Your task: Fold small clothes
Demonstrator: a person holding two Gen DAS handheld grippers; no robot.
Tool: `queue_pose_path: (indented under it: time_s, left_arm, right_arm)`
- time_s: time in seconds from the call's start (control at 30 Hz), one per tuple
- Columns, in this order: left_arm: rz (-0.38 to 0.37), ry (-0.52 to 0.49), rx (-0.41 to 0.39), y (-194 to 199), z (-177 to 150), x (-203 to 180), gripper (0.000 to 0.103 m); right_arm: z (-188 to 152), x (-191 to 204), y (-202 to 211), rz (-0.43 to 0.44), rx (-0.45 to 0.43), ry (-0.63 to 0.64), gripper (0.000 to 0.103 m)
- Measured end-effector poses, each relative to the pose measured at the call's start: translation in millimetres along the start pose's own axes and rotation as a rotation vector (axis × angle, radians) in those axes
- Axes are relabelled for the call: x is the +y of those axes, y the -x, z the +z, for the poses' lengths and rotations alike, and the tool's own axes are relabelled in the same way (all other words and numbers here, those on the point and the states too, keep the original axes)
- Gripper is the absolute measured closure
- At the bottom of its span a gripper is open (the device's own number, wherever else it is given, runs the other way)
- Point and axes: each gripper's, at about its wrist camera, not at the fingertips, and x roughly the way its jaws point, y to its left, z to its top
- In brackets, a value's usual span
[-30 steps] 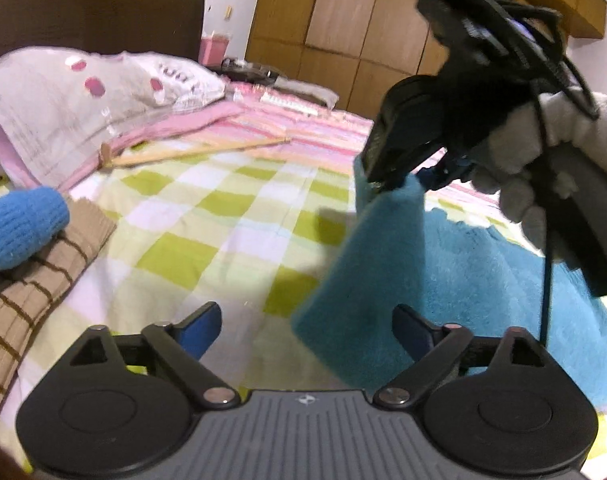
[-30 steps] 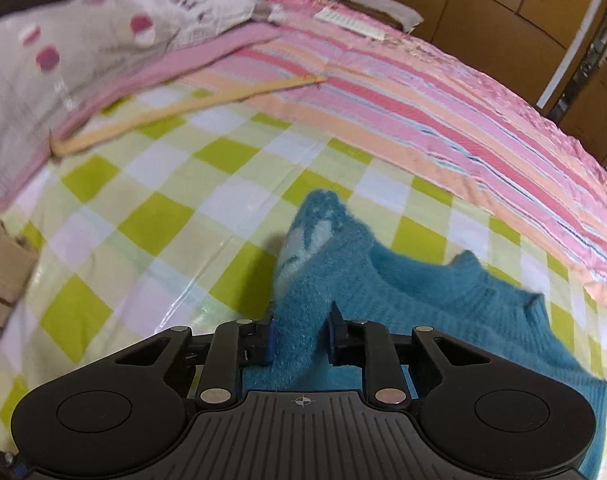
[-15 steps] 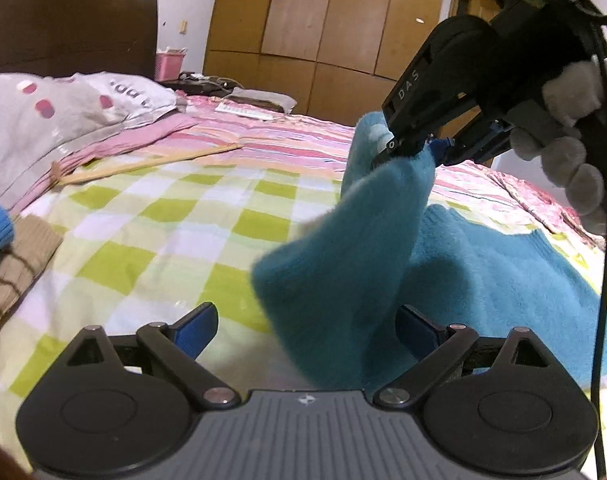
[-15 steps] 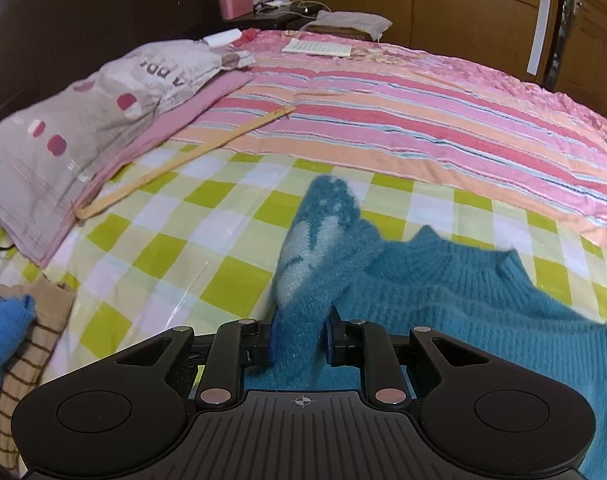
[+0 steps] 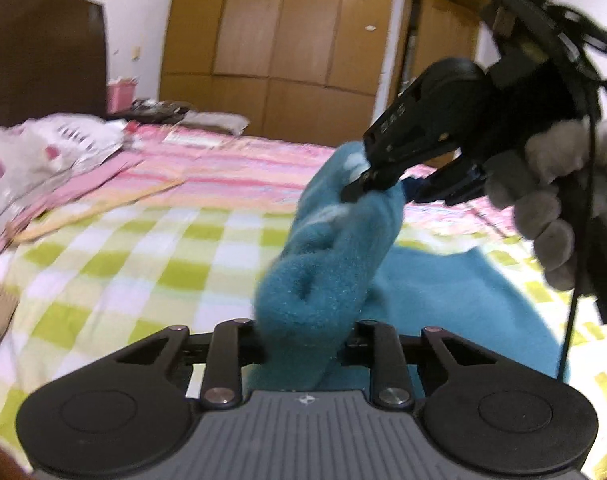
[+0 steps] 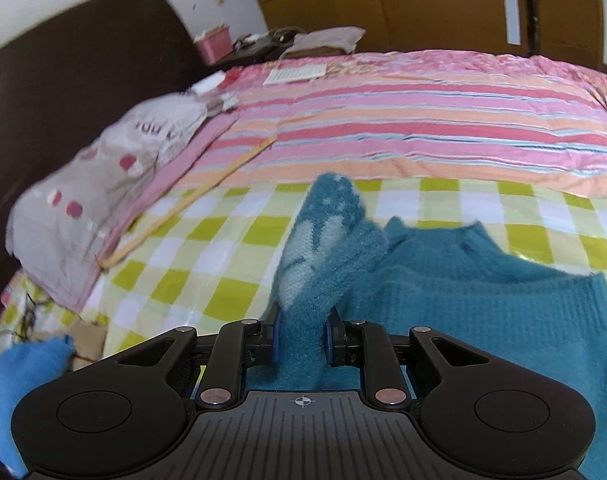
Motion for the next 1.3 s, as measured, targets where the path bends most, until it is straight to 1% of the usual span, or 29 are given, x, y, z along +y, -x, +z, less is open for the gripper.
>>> queue_pose_path:
  time_s: [0.13,0.27,0.43,0.53,0.63,0.8,0.9,1.03,1.1,1.13,1.23,1.3]
  left_arm:
    - [-0.064,-0.028,-0.040,5.6,17.4,-32.4,0.073]
    - [-0.130,-0.056,-0.063,3.3,33.1,-69.8,0.073]
    - [-0.186,-0.097,-0.068,-10.4,37.0,-117.1,0.073]
    - [-0.196,-0.130,-0.057,-20.5,29.1,-140.1,0.073]
    - [-0.206,-0.173,-0.029,-33.6,16.3,-163.3,0.073]
    - [-0.208,-0.283,0.011,-51.7,-12.1,-199.5,0.073]
    - [-0.209,-0.337,0.033,-60.6,-28.2,-216.3,0.073]
    - [-0.208,-0.402,0.053,-66.5,-46.3,-231.1,0.071]
    - [-0.205,-0.420,0.058,-68.2,-51.1,-235.8,0.070]
    - [-0.204,-0.422,0.059,-69.0,-51.5,-236.6,0.070]
    - [-0.208,-0.438,0.054,-65.7,-52.1,-237.1,0.064]
    - [-0.211,-0.455,0.046,-57.8,-53.0,-236.8,0.056]
  right_arm:
    - [6.1,-28.8,26.4,0.020,-0.046,-0.058,0.084]
    - [13.9,-57.9,50.5,0.013,-0.094,-0.089,0.085]
    - [20.2,-100.9,73.2,-0.004,-0.139,-0.126,0.085]
    - [15.2,-127.5,77.9,-0.023,-0.140,-0.140,0.085]
    - [3.7,-158.0,74.5,-0.029,-0.130,-0.172,0.085]
    - [-28.7,-208.8,62.0,-0.042,-0.102,-0.251,0.085]
    - [-46.1,-230.7,52.6,-0.046,-0.085,-0.291,0.084]
    - [-64.0,-248.7,47.5,-0.038,-0.088,-0.332,0.080]
    - [-69.8,-255.1,51.2,-0.031,-0.102,-0.353,0.076]
    - [-72.2,-257.2,54.4,-0.032,-0.108,-0.358,0.076]
    - [-79.2,-259.0,73.0,-0.060,-0.149,-0.345,0.076]
    - [-86.5,-258.2,91.2,-0.046,-0.175,-0.339,0.075]
